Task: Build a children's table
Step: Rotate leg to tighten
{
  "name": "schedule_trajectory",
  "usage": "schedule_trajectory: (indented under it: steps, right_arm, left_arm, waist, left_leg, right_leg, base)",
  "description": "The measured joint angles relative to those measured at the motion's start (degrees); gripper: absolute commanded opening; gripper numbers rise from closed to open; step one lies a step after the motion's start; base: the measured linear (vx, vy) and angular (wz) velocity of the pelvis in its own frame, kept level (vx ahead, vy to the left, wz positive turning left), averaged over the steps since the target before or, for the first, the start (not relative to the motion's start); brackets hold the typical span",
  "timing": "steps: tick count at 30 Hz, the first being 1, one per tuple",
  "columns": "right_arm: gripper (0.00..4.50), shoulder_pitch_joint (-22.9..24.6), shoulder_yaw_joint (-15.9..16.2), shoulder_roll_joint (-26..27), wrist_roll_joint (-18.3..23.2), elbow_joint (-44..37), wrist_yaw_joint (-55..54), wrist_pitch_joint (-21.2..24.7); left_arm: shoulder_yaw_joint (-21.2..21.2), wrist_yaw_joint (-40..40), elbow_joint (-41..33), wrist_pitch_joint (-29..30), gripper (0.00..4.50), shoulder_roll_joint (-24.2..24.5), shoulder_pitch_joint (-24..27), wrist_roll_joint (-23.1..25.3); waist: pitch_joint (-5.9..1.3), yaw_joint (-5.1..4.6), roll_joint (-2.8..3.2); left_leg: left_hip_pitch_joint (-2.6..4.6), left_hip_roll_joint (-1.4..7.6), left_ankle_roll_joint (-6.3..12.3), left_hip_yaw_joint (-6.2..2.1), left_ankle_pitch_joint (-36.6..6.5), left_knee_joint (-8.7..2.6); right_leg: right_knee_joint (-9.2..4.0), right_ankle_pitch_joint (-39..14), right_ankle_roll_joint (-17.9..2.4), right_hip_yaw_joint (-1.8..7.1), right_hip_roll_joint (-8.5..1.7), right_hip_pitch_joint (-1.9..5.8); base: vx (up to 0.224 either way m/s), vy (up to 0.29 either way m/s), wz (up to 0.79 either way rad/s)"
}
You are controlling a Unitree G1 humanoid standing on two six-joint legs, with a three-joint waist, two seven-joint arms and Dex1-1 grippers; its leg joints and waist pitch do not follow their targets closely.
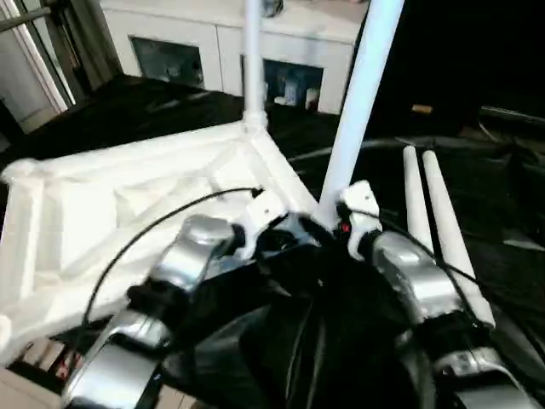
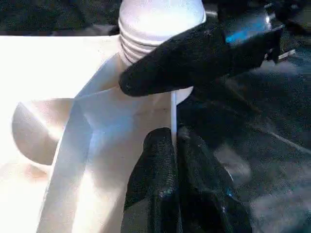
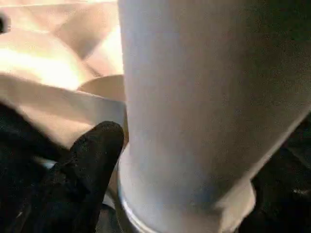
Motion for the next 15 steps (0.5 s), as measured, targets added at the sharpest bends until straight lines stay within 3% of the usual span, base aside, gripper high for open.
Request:
schedule_trajectory:
  steps: [7, 12, 13, 15]
  right_arm:
    - [3.64, 2.63, 2.81, -6.51, 3.36, -6.69, 15.17, -0.26]
    - [3.64, 3.14, 3.38, -7.87, 5.52, -9.47, 21.06, -0.08]
    - [3.39, 3.14, 3.37, -8.06, 5.66, -9.87, 21.48, -0.08]
    - [3.30, 3.14, 3.39, -8.40, 5.70, -10.24, 22.37, -0.01]
  left_arm:
    - [-1.58, -8.96, -7.24, -0.59, 0.00, 6.19, 4.62, -2.51]
    - [-1.63, -13.92, -8.74, -0.58, 0.00, 8.54, 5.48, -3.70]
    - [-1.62, -14.43, -8.74, -0.58, 0.00, 8.70, 5.49, -3.72]
    - [-1.64, -14.73, -8.75, -0.58, 0.00, 8.88, 5.49, -3.73]
  waist:
    - [0.06, 0.23, -0.11]
    - [0.14, 0.29, -0.23]
    - [0.15, 0.31, -0.26]
    - [0.16, 0.31, -0.30]
  left_leg:
    - [-0.05, 0.03, 0.02, -0.01, 0.01, 0.06]
    - [-0.10, 0.04, 0.07, -0.01, 0.04, 0.15]
    - [-0.10, 0.04, 0.07, -0.01, 0.04, 0.14]
    - [-0.09, 0.04, 0.07, -0.02, 0.04, 0.17]
  right_leg:
    - [0.01, 0.00, 0.00, -0.01, -0.01, 0.00]
    - [0.03, 0.01, -0.01, -0.03, -0.01, 0.01]
    - [0.03, 0.01, -0.02, -0.03, -0.01, 0.02]
    - [0.03, 0.02, -0.02, -0.04, -0.01, 0.04]
  base:
    - [0.000, 0.000, 0.00]
    - [0.000, 0.000, 0.00]
    - [0.000, 0.000, 0.00]
    - [0.000, 0.000, 0.00]
